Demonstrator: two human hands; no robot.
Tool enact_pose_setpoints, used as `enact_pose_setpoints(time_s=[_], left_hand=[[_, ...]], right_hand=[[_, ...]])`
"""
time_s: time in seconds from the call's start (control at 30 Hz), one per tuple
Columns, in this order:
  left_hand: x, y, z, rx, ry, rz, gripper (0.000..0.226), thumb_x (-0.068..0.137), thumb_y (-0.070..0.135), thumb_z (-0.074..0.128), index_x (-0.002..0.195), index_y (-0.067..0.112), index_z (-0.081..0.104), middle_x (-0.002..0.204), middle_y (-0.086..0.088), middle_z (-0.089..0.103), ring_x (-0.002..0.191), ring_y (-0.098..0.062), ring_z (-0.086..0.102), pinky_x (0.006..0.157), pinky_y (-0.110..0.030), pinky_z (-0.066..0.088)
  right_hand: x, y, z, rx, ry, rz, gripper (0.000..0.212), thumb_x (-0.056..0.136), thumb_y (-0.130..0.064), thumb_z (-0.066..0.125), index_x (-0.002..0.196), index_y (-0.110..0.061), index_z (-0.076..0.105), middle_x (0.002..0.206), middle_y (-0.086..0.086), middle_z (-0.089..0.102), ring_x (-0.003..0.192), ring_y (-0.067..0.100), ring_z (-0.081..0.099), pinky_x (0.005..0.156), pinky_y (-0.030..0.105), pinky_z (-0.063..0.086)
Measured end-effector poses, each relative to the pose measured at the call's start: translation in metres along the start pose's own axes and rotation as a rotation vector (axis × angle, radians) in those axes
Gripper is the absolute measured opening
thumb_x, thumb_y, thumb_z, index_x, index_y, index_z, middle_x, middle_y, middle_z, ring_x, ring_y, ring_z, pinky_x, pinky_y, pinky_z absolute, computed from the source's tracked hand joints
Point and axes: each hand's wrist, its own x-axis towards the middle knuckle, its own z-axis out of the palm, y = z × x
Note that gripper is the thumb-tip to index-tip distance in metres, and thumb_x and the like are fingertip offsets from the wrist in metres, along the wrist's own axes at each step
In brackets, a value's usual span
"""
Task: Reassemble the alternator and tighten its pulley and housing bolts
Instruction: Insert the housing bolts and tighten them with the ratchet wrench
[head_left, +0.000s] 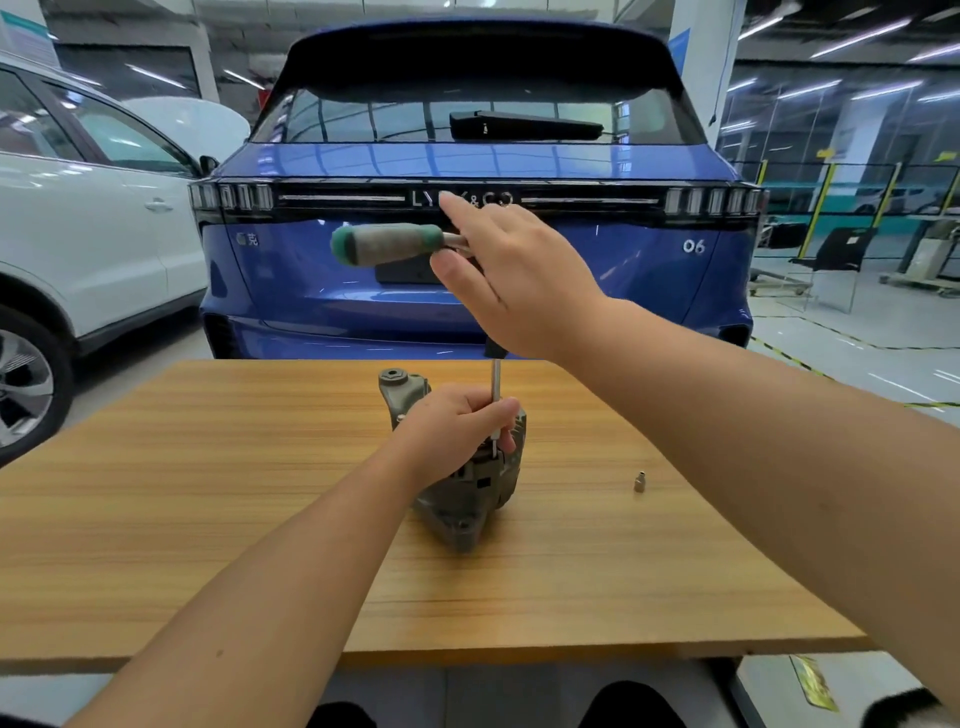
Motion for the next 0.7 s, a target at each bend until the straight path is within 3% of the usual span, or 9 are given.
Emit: enact_pose_setpoints(time_s=[0.1,0.17,0.2,0.27,0.37,0.43,0.53,0.6,0.7], left_hand=[[0.001,0.001,0.002,0.0,0.006,-0.016,0.052,0.099,0.068,0.04,0.079,0.032,0.073,0.081,0.02,0.075,0.089,-0.011,0.067,0.08,-0.033,0.049],[0.001,0.0,0.002,0.003,0.006,-0.013,0.056,0.097,0.072,0.037,0.079,0.032,0.072,0.08,0.021,0.075,0.085,-0.006,0.066,0.075,-0.03,0.044],[0.001,0.0,0.002,0.004,0.009,-0.013,0.057,0.096,0.073,0.036,0.079,0.033,0.072,0.081,0.021,0.074,0.082,-0.003,0.065,0.074,-0.029,0.043],[0.0,0.0,0.002,0.005,0.009,-0.014,0.052,0.095,0.076,0.035,0.082,0.04,0.071,0.082,0.022,0.074,0.078,0.0,0.064,0.072,-0.028,0.043],[-0.001,0.004,0.001,-0.007,-0.004,-0.029,0.04,0.095,0.075,0.039,0.085,0.05,0.068,0.083,0.022,0.074,0.085,-0.004,0.067,0.071,-0.027,0.043],[-0.001,0.005,-0.001,-0.031,-0.018,-0.042,0.035,0.095,0.073,0.044,0.085,0.051,0.069,0.085,0.023,0.074,0.09,-0.006,0.067,0.072,-0.026,0.043],[0.0,0.006,-0.006,-0.085,-0.037,-0.052,0.029,0.093,0.069,0.054,0.085,0.049,0.073,0.088,0.023,0.073,0.088,-0.005,0.067,0.073,-0.027,0.044],[0.0,0.005,-0.009,-0.143,-0.037,-0.039,0.023,0.092,0.063,0.061,0.086,0.046,0.074,0.09,0.021,0.075,0.083,0.0,0.068,0.076,-0.029,0.045],[0.0,0.006,-0.013,-0.228,-0.038,-0.038,0.015,0.093,0.051,0.069,0.088,0.039,0.076,0.092,0.016,0.078,0.083,0.005,0.068,0.08,-0.03,0.043]], right_hand=[[0.009,0.001,-0.01,-0.019,-0.126,-0.064,0.06,0.106,-0.044,0.025,0.15,-0.006,0.042,0.108,0.008,0.063,0.105,0.026,0.055,0.085,0.034,0.038],[0.018,-0.002,-0.014,-0.069,-0.158,-0.097,0.052,0.107,-0.044,0.025,0.124,-0.011,0.061,0.089,0.002,0.06,0.086,0.023,0.056,0.069,0.034,0.039],[0.023,-0.003,-0.015,-0.107,-0.19,-0.089,0.047,0.108,-0.044,0.026,0.104,-0.013,0.062,0.079,-0.001,0.055,0.074,0.022,0.053,0.06,0.034,0.036],[0.034,-0.003,-0.017,-0.195,-0.306,0.003,0.041,0.108,-0.039,0.031,0.081,-0.016,0.054,0.069,-0.001,0.049,0.061,0.02,0.047,0.052,0.032,0.03],[0.052,-0.003,-0.023,-0.179,-0.463,0.213,0.033,0.102,-0.026,0.041,0.072,-0.016,0.049,0.069,0.003,0.054,0.062,0.024,0.048,0.052,0.031,0.033],[0.061,-0.003,-0.029,0.043,-0.532,0.405,0.025,0.099,-0.022,0.046,0.077,-0.013,0.054,0.071,0.002,0.068,0.065,0.022,0.06,0.056,0.03,0.044],[0.056,-0.004,-0.036,0.584,-0.547,0.753,0.018,0.098,-0.019,0.05,0.1,-0.005,0.062,0.078,0.006,0.078,0.074,0.022,0.077,0.066,0.032,0.057],[0.046,-0.002,-0.032,0.978,-0.441,0.929,0.021,0.096,-0.015,0.049,0.111,-0.004,0.058,0.084,0.006,0.078,0.079,0.025,0.077,0.076,0.04,0.055],[0.031,-0.003,-0.013,1.417,-0.216,1.079,0.017,0.098,-0.022,0.048,0.11,-0.013,0.057,0.09,0.001,0.079,0.08,0.018,0.077,0.082,0.043,0.047]])
